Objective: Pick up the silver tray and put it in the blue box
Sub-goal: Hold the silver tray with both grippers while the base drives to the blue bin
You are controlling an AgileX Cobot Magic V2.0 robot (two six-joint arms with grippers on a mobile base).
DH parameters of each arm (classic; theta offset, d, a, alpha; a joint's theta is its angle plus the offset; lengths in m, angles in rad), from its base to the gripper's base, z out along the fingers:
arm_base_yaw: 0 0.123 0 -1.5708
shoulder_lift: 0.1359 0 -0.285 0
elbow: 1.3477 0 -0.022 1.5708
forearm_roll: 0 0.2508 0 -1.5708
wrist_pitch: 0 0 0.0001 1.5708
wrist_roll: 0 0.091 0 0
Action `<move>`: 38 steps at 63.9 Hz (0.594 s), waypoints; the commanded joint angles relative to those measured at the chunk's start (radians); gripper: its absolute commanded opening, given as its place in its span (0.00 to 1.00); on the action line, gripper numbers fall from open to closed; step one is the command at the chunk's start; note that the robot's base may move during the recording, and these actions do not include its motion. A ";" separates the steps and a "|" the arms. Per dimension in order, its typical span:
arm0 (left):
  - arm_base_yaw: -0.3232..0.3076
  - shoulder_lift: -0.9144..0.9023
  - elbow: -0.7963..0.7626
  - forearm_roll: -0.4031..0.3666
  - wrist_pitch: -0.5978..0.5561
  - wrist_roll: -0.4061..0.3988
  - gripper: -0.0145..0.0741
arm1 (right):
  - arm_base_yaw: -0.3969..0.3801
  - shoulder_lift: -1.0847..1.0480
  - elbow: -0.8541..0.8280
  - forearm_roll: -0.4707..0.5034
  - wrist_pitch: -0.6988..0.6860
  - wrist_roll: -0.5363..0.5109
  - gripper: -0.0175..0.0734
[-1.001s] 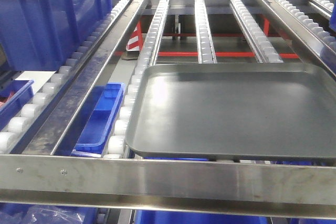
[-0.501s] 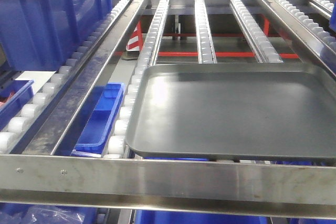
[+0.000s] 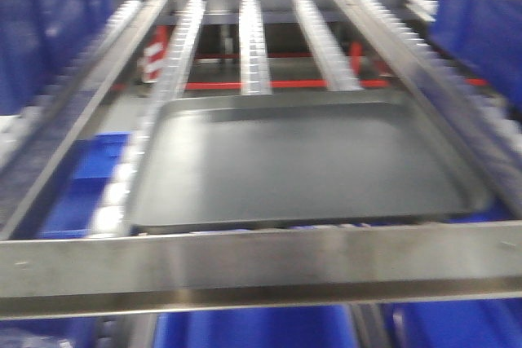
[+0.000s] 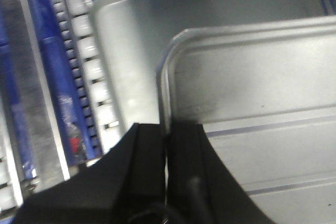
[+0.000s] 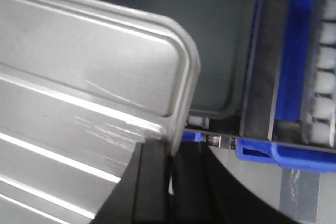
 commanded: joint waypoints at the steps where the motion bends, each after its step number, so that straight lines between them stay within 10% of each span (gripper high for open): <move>1: -0.011 -0.030 -0.020 0.041 0.072 0.038 0.05 | 0.000 -0.023 -0.040 -0.048 -0.070 -0.025 0.26; 38: -0.011 -0.030 -0.020 0.041 0.072 0.038 0.05 | 0.000 -0.023 -0.040 -0.048 -0.070 -0.025 0.26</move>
